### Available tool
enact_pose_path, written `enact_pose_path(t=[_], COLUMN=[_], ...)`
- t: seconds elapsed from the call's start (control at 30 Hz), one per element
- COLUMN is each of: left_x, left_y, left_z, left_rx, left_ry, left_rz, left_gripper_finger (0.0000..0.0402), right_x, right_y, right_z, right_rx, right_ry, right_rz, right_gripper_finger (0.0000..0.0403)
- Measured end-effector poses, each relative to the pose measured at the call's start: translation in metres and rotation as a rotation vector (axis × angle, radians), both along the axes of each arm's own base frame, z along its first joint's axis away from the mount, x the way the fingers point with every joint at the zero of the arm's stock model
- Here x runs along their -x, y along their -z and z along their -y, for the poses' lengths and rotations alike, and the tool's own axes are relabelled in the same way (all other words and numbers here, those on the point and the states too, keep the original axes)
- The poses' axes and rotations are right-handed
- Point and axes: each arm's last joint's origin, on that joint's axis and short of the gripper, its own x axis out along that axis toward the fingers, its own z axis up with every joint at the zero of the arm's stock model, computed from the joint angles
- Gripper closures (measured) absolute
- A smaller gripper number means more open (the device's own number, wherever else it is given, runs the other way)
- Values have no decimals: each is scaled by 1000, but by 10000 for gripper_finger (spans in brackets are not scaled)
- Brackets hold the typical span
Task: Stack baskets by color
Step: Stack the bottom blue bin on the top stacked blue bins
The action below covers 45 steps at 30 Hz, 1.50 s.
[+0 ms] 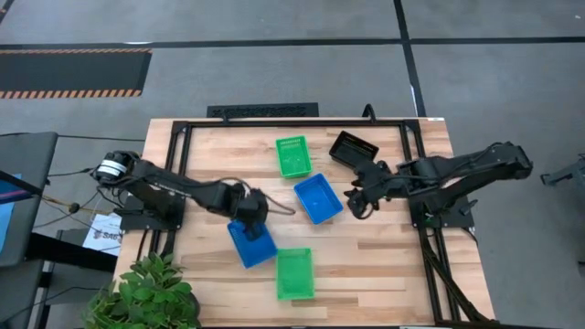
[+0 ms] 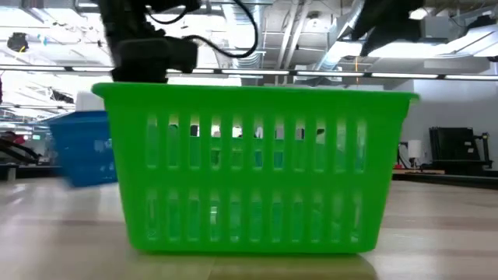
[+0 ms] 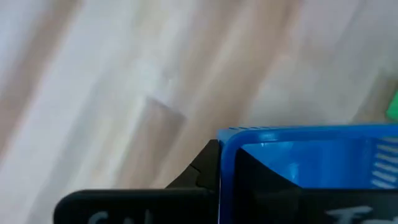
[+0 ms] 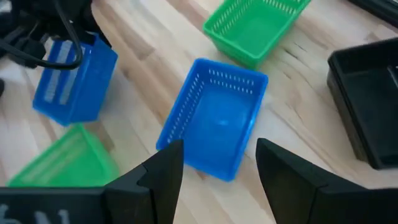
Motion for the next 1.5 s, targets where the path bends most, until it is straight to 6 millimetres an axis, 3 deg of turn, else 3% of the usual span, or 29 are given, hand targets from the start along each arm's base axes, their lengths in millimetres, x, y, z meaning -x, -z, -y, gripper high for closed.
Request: enact_pose_path(t=[0.37,0.63,1.1,1.5], left_x=[-19,-28,-27,-32], left_y=[-64,-101,-106,-108], left_z=[-57,-64,-69,-69], left_rx=[-181,-228,-289,-280], left_ry=[-200,-242,-262,-262], left_rz=[64,180,175,230], left_gripper_finger=[401,401,401,401], right_x=[-69,-104,-117,-125], right_y=[33,53,26,36], right_z=[-1,1,10,9], right_rx=[70,124,240,258], right_ry=[-53,-74,-28,-43], right_rz=[71,120,170,149], right_gripper_finger=[182,182,182,182])
